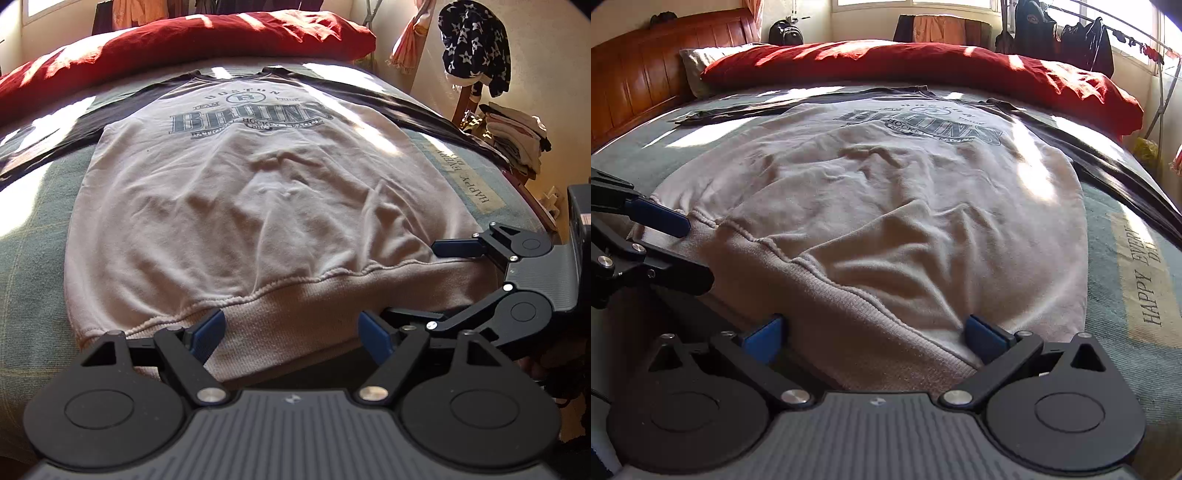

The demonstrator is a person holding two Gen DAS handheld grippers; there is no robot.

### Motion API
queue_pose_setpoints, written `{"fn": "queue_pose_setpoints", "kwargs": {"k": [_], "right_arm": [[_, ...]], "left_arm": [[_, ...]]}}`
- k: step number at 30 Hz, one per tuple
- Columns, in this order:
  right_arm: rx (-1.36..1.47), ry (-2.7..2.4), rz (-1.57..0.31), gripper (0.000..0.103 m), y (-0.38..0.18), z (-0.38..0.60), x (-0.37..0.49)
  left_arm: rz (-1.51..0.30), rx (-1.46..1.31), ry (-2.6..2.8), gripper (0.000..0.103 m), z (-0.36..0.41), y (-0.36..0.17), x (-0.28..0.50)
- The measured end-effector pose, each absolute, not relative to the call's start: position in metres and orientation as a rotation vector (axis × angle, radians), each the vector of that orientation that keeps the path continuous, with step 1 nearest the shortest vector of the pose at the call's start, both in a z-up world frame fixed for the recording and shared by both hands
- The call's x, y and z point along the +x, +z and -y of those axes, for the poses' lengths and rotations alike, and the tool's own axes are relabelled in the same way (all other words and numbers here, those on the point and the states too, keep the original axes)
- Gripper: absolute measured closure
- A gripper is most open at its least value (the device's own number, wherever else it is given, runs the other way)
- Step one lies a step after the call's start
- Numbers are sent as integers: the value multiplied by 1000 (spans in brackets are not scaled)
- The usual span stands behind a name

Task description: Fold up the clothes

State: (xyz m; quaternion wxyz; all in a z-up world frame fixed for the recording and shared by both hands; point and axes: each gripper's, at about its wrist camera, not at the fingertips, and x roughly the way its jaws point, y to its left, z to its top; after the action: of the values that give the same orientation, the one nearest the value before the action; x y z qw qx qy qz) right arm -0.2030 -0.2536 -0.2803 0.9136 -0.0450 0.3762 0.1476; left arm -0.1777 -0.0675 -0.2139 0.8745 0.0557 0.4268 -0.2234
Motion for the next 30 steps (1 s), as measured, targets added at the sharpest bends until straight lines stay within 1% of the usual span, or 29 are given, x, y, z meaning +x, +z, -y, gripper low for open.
{"fn": "queue_pose_setpoints", "kwargs": {"k": [5, 9, 14, 18, 20, 23, 25, 30], "right_arm": [[-97, 300, -773, 0, -281, 253, -204], [-98, 300, -770, 0, -281, 253, -205], [-133, 307, -771, 0, -279, 250, -207], [-91, 332, -791, 0, -263, 253, -205], [-25, 364, -761, 0, -249, 258, -201], [34, 412, -698, 0, -229, 254, -181], [20, 437, -685, 0, -226, 245, -162], [81, 478, -785, 0, -250, 231, -131]], "left_arm": [[-863, 121, -413, 24, 59, -211, -159], [-910, 69, -363, 24, 42, -227, -148], [-899, 41, -370, 23, 24, -238, -166], [-865, 9, -373, 22, 15, -227, -165], [-847, -9, -373, 22, 10, -221, -163], [-819, -34, -376, 22, 4, -212, -157], [-820, -55, -374, 22, 1, -214, -142], [-854, -97, -342, 22, -13, -230, -140]]}}
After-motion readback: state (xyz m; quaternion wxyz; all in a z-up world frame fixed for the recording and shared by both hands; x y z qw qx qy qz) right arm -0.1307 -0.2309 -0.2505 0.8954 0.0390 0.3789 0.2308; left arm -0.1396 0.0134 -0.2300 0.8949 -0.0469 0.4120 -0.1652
